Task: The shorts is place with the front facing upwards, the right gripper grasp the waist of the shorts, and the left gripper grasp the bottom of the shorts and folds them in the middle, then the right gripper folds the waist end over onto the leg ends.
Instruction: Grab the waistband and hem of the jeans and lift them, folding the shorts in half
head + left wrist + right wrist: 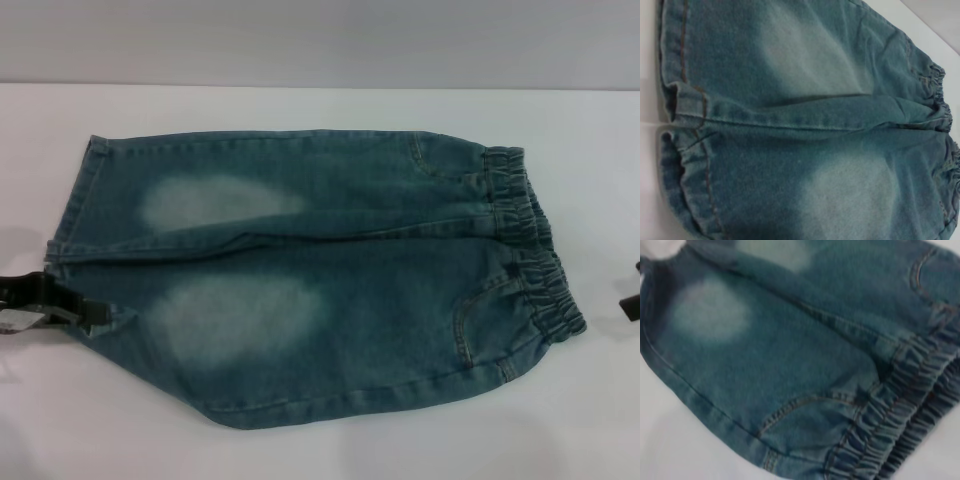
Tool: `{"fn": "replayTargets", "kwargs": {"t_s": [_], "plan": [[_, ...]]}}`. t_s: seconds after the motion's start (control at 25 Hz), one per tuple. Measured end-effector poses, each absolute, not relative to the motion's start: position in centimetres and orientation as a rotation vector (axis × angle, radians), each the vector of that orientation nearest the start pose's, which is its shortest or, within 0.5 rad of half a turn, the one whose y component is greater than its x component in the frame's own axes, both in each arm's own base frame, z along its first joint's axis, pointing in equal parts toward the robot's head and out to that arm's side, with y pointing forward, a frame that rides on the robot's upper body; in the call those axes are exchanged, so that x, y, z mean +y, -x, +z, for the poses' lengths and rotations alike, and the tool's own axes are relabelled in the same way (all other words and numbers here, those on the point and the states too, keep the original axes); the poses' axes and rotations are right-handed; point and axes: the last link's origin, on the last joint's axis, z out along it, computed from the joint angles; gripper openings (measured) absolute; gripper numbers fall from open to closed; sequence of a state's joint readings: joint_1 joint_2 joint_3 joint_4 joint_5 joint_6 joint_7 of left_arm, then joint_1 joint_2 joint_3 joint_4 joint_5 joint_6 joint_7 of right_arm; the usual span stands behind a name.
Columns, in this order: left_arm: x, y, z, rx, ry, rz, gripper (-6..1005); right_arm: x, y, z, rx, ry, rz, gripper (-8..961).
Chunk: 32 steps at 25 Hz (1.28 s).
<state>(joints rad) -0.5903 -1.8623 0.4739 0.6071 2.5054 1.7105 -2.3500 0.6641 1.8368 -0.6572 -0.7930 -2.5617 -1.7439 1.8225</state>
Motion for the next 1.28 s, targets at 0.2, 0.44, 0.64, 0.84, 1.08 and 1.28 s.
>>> {"fn": "replayTargets", "kwargs": {"t_s": [0.2, 0.44, 0.64, 0.84, 1.08, 1.28], "plan": [[32.0, 32.7, 7.8, -2.006, 2.261, -0.271, 77, 34.9, -30.0, 10.0, 1.007, 2.785, -0.228, 787], [32.2, 32.5, 7.8, -1.999, 2.261, -0.290, 80, 35.0, -30.1, 9.8, 1.005, 2.787, -0.283, 786], [32.2, 32.5, 7.8, -1.995, 2.264, -0.292, 82, 35.0, -30.2, 9.0, 1.003, 2.785, -0.300, 786], [32.3, 32.4, 7.9, -1.986, 2.269, -0.298, 85, 35.1, -30.1, 7.7, 0.992, 2.788, -0.329, 786], [32.3, 32.4, 7.9, -1.984, 2.270, -0.303, 88, 35.2, -29.6, 6.5, 0.973, 2.810, -0.336, 787], [32.2, 32.5, 7.9, -1.984, 2.268, -0.304, 91, 35.2, -29.4, 6.1, 0.966, 2.818, -0.336, 787]]}}
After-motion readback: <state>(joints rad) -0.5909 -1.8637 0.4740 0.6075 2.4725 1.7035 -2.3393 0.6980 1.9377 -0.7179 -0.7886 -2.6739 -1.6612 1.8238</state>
